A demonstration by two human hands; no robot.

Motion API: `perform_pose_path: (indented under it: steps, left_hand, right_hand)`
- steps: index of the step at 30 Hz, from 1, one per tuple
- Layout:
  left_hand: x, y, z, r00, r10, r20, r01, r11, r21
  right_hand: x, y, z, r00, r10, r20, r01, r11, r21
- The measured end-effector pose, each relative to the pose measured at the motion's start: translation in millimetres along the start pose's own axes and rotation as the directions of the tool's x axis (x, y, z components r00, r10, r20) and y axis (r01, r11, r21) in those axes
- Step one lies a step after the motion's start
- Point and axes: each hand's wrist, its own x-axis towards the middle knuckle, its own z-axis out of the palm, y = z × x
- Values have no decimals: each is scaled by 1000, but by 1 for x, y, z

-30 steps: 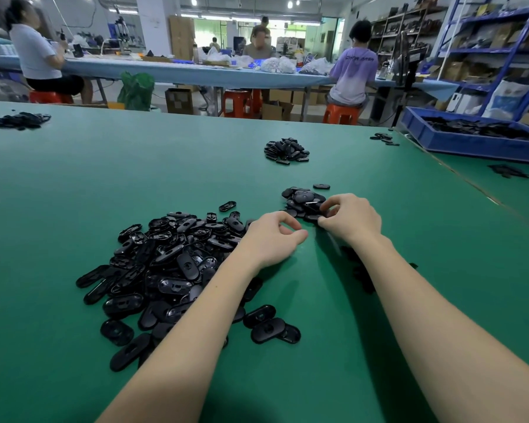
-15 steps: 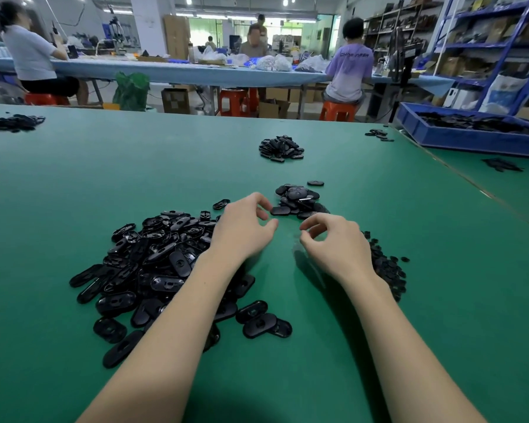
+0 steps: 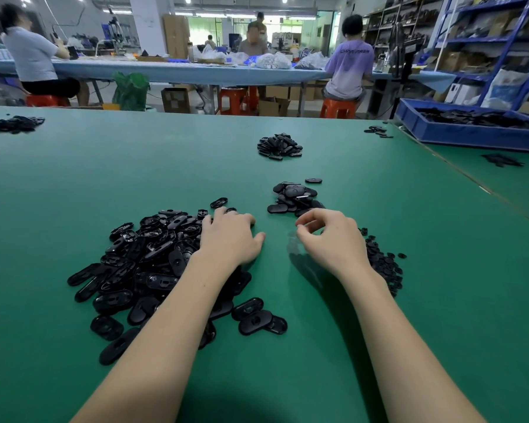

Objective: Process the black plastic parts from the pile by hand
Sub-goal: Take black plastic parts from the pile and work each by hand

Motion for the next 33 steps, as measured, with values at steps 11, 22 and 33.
perform_pose_path:
  steps: [11,22,33]
  left_hand:
    - [-4,0,-6,983,-45,-176,9,979,-202]
    - [-3,3,2,971,-84,-223,47,985,-164]
    - [1,10,-9,950,1,-313,-115,931,-347]
  right_hand:
    - [0,-1,0,1000,-15,15,14,1000,24]
    - [-1,-2,0,999,-19,42,18,1000,25]
    - [2,1,-7,999,8,39,-10,999,46]
